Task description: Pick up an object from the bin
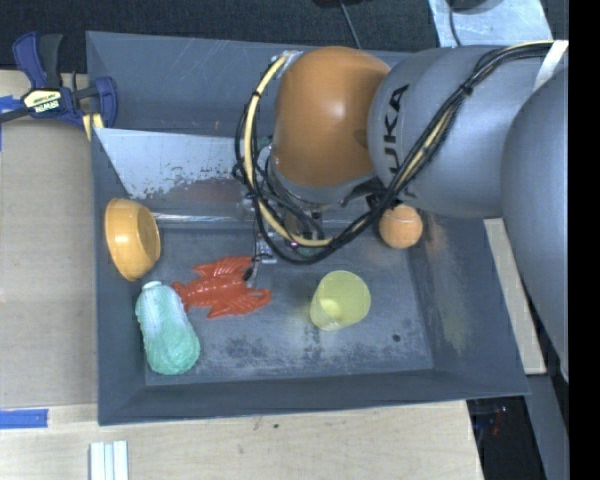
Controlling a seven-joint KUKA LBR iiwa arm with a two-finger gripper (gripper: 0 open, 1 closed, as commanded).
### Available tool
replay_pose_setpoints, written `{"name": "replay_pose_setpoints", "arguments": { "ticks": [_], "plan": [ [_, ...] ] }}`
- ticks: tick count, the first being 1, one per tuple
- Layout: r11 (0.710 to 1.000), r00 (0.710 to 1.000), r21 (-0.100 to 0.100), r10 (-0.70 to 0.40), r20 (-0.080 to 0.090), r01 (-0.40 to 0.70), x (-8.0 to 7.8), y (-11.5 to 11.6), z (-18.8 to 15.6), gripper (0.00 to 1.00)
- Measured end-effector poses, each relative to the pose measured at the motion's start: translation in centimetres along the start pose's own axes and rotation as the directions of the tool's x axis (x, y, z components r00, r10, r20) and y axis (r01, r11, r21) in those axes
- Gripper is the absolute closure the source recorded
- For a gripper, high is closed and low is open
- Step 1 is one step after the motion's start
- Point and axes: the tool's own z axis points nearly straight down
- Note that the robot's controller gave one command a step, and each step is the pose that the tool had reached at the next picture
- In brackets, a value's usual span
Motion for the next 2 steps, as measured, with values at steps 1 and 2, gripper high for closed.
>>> {"name": "replay_pose_setpoints", "arguments": {
  "ticks": [1,2],
  "plan": [
    [1.000,1.000,-0.001,0.003,0.008,-0.003,-0.2,-0.1,-0.5,0.00],
    [0.998,0.998,-0.002,-0.069,0.011,0.069,0.5,0.5,9.8,0.00]
  ]
}}
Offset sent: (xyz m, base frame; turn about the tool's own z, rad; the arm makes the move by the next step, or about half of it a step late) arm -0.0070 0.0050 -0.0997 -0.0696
